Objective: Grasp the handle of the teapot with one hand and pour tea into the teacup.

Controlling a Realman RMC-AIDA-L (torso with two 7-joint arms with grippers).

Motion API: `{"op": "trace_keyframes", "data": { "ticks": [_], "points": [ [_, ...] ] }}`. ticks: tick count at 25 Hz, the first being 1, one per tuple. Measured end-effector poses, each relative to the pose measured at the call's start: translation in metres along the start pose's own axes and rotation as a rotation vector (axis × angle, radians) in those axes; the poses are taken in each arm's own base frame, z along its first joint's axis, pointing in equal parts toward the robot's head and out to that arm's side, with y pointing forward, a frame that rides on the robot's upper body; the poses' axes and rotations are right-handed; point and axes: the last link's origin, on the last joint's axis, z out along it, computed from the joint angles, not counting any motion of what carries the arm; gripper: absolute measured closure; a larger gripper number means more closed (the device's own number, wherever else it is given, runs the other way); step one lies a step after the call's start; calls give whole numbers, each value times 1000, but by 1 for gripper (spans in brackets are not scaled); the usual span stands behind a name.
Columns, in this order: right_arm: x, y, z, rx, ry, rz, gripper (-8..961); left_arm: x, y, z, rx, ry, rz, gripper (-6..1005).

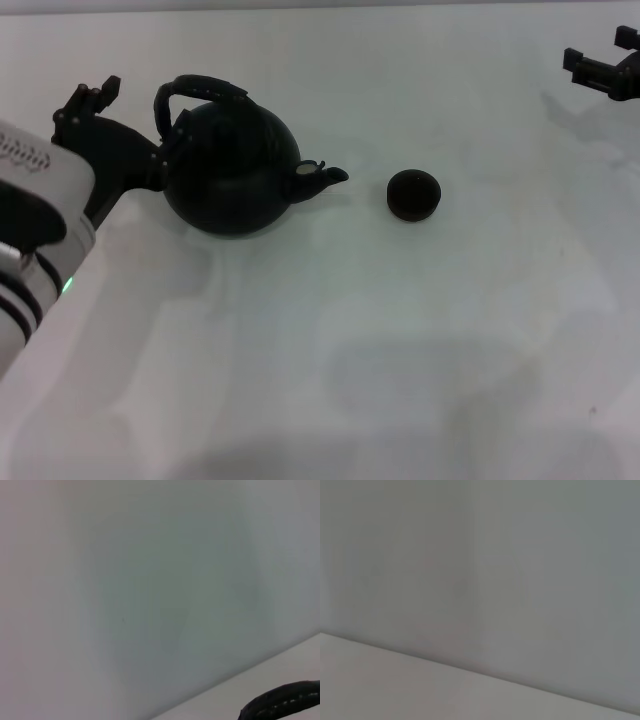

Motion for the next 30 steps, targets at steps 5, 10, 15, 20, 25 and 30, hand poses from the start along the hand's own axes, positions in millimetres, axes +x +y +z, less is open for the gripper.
{"op": "trace_keyframes", "data": {
  "ticks": [5, 10, 15, 20, 25, 30],
  "points": [
    [-3, -7, -3, 11, -1, -6, 93, -8, 5, -15, 34, 62, 39, 234],
    [-6, -11, -7, 12, -7, -18, 93, -20, 4, -34, 95, 146, 67, 235],
    [-8, -18, -13, 27, -18, -26, 93, -38, -5, -57, 150, 271, 6, 237],
    [-7, -23, -25, 54, -31, -39, 93, -57, -28, -74, 174, 336, -134, 238],
    [-4, -26, -36, 64, -45, -24, 93, -73, -51, -83, 225, 331, -193, 239],
    [1, -31, -53, 67, -84, 9, 93, -89, -77, -90, 298, 295, -210, 240]
  ]
}}
